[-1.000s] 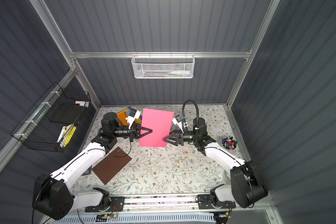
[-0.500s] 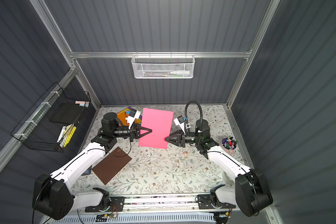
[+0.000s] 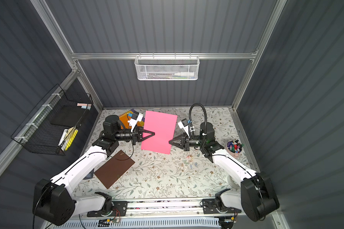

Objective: Unclip the paperclips from the documents
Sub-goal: Remove the paper clip from the document.

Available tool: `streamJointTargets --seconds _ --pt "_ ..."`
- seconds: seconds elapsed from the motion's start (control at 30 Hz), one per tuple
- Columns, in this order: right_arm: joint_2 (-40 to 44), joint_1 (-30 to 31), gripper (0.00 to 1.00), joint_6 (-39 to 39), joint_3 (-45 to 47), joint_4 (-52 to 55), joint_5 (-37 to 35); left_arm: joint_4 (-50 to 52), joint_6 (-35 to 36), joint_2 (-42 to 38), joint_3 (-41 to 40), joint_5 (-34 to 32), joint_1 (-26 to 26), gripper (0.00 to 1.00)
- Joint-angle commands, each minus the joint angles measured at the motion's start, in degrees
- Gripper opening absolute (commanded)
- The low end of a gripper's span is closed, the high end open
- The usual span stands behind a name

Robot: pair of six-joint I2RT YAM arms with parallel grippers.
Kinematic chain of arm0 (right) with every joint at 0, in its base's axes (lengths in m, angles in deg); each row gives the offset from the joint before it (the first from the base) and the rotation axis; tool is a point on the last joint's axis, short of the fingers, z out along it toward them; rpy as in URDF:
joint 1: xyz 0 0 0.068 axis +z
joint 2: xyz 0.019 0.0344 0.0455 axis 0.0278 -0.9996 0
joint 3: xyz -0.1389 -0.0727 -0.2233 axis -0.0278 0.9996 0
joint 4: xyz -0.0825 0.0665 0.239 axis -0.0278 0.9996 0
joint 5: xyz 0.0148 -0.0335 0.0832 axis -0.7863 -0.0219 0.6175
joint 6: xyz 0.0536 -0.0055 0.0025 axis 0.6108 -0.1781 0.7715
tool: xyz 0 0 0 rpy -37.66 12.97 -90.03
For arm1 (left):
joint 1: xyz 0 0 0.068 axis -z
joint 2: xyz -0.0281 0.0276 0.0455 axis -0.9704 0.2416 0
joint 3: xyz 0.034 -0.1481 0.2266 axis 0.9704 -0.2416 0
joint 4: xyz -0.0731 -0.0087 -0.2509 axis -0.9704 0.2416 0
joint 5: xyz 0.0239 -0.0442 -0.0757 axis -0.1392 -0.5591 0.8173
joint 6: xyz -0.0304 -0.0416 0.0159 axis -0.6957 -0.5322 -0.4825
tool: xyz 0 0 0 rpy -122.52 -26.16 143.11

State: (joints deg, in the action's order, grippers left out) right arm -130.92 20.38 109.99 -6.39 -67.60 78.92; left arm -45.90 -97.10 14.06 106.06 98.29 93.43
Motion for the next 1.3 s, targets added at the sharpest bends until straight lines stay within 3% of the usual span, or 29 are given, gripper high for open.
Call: streamJointTargets --seconds 0.0,0.63,0.87,1.0,1.27 --pt "0.83 -0.64 0.05 -0.39 0.70 1.11 0.26 0.67 1.36 -1.29 0.73 0.52 -0.71 0.00" --pt "0.79 -2.33 0.08 -3.78 0.00 7.72 0.35 1.47 2.29 -1.61 0.99 1.13 -2.20 0.00" --pt "0.26 -2.73 0.07 -4.06 -0.35 8.47 0.57 2.34 2.98 -1.25 1.29 1.54 -2.71 0.00" --pt "0.52 -3.15 0.01 -4.76 -0.11 9.65 0.36 2.69 3.33 -1.20 1.22 1.41 -2.99 0.00" --pt "1.18 -4.13 0.03 -5.83 0.26 11.71 0.41 3.49 3.84 -1.24 1.21 1.47 -3.42 0.00"
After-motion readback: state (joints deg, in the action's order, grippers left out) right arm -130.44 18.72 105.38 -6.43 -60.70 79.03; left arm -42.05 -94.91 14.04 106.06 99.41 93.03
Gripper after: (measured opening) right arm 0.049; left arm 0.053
